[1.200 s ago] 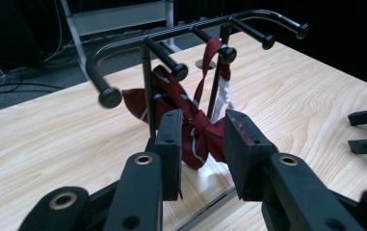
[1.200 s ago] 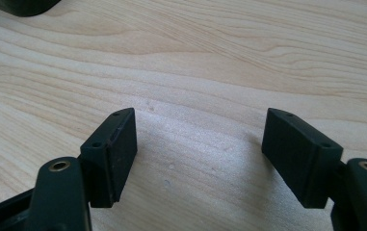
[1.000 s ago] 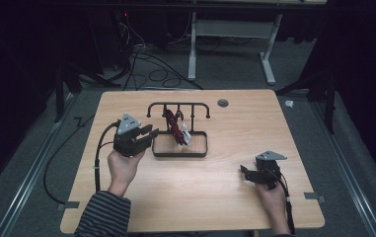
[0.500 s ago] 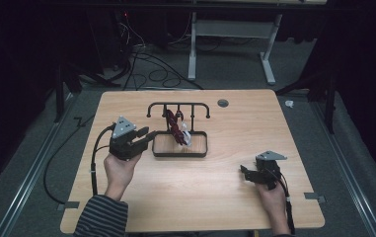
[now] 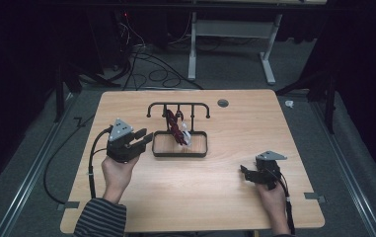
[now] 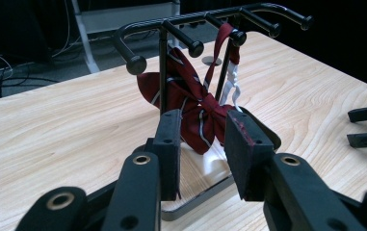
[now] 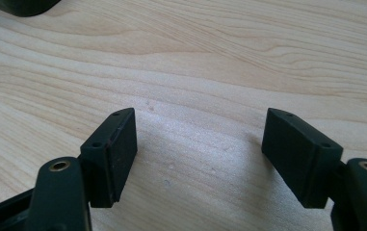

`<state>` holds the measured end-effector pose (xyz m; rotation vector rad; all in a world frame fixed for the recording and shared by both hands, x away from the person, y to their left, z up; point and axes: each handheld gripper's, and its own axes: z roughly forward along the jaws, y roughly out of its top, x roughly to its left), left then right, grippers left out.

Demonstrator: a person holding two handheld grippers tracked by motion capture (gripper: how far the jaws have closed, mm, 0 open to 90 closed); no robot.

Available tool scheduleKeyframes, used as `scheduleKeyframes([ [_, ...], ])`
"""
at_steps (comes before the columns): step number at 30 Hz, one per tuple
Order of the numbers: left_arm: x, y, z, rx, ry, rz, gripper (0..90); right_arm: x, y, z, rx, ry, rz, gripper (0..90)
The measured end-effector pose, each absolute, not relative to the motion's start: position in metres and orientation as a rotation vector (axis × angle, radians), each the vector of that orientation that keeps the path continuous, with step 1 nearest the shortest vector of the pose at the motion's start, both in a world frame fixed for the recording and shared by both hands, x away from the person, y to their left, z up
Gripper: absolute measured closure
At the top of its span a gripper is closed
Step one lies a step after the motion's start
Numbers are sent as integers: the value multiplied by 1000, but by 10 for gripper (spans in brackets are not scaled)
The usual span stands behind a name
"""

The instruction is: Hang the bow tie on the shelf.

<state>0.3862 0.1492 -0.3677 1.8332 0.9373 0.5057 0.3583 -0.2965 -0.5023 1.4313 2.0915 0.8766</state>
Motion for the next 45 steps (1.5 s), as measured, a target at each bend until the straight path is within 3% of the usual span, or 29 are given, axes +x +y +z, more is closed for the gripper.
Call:
scheduleKeyframes([
  [45,368,172,-388,1793,1019,488,650,358,-296,-502,1435,2089,878,294],
])
